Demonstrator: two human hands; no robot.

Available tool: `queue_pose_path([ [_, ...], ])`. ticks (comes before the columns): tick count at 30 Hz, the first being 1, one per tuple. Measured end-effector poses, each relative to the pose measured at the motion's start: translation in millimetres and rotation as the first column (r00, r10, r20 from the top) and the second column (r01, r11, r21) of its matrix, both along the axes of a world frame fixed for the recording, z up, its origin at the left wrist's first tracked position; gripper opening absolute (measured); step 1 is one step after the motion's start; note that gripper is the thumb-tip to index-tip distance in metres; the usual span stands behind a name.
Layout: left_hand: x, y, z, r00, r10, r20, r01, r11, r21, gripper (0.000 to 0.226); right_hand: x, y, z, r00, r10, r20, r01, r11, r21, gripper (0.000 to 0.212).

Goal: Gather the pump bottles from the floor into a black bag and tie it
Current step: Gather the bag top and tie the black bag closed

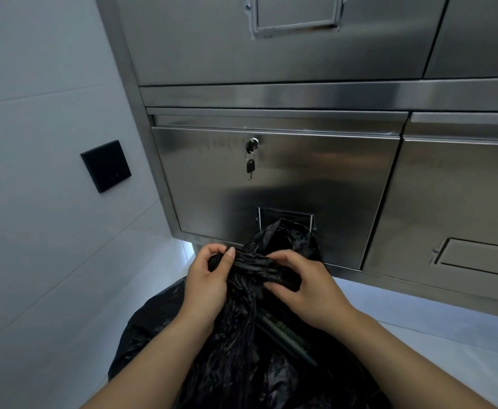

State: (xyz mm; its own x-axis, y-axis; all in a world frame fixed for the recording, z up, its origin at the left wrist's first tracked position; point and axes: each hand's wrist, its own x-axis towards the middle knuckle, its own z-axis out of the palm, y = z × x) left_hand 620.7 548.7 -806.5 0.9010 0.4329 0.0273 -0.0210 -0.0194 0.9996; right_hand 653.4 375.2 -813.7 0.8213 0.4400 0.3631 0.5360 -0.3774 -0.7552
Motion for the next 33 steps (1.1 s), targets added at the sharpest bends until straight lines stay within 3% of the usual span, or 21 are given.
queue_pose_path([
  [6, 1.9, 4.7, 0.2, 0.999, 0.034, -0.004, -0.034, 0.999, -0.028, 0.008, -3.1, 6.5, 8.9, 0.998, 0.025, 0.055, -0.028, 0.998, 0.057, 0.036],
  [13, -3.5, 1.2, -2.1, 0.999, 0.012, -0.041, -0.012, 1.000, 0.006, 0.009, -10.8, 9.2, 10.3, 0.997, 0.046, -0.065, -0.035, 0.987, 0.158, 0.040],
  [17, -5.5, 1.8, 0.2, 0.999, -0.018, -0.038, 0.018, 1.000, -0.001, 0.009, -7.6, 9.0, 9.6, 0.999, -0.042, -0.023, 0.046, 0.981, 0.191, 0.035],
  [22, -7.7, 7.0, 4.8, 0.996, -0.093, 0.011, 0.093, 0.995, 0.042, 0.014, 7.5, -2.3, 7.8, 0.968, -0.163, -0.193, 0.232, 0.875, 0.425, 0.031],
  [27, -6.3, 10.4, 11.7, 0.968, -0.246, 0.057, 0.246, 0.969, 0.003, 0.049, 9.1, -7.2, 5.4, 0.968, -0.144, -0.206, 0.222, 0.877, 0.426, 0.030],
  [29, -3.3, 10.3, 11.4, 0.964, -0.256, 0.073, 0.259, 0.966, -0.027, 0.048, 7.3, -5.4, 4.7, 0.971, -0.135, -0.197, 0.206, 0.891, 0.404, 0.030],
  [33, 1.0, 11.1, 7.7, 0.966, -0.247, 0.082, 0.253, 0.964, -0.082, 0.025, 2.9, -2.2, 4.8, 0.975, -0.146, -0.170, 0.196, 0.925, 0.327, 0.029],
])
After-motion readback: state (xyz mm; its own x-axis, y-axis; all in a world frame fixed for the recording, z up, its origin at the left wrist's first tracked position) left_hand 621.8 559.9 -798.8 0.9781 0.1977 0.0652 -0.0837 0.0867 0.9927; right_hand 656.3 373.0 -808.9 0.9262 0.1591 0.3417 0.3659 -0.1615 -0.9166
